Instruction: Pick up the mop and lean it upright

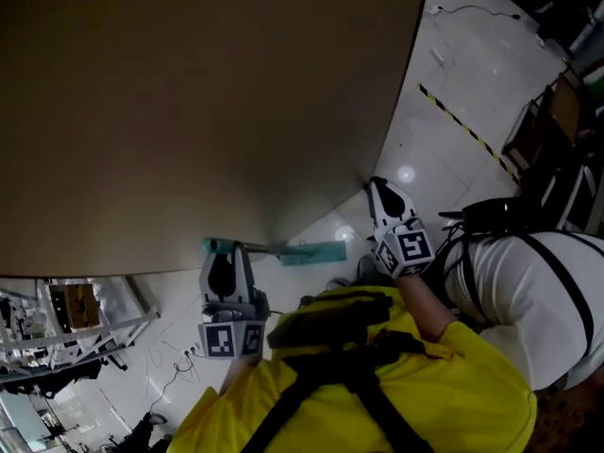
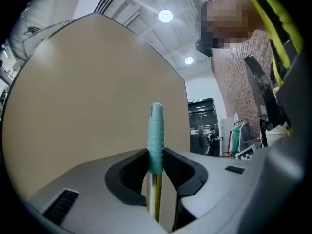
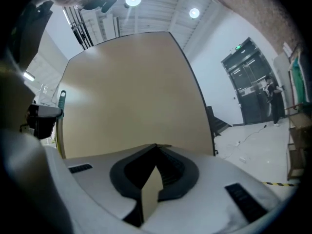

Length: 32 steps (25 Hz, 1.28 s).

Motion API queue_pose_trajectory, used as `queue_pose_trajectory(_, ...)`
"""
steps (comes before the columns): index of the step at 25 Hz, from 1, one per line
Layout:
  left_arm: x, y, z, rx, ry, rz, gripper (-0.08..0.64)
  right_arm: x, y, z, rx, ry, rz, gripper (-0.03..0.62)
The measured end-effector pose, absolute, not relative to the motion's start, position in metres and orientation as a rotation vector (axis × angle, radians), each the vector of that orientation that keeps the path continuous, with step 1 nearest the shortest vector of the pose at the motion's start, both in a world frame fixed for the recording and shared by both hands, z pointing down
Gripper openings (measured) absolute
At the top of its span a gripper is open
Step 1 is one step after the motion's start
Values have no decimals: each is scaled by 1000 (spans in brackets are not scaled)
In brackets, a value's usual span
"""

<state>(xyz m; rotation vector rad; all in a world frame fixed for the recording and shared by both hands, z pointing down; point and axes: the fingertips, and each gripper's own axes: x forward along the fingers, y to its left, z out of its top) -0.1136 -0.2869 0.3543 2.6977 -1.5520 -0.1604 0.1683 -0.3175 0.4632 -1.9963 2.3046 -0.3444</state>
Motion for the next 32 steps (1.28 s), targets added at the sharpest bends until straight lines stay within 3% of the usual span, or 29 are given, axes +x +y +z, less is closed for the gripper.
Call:
queue_pose_trajectory(12, -73, -306, 385, 2777, -1353, -75, 98, 203, -275, 443, -2139, 2217, -132, 6)
queue_pose_trajectory(25, -17, -329, 409, 2811, -1231, -19, 97, 226, -264, 456, -2216, 2170, -190, 6)
queue_pose_trajectory(32, 8, -341, 464, 2754, -1285, 65, 97, 229, -276, 470, -2190, 2250, -236, 6)
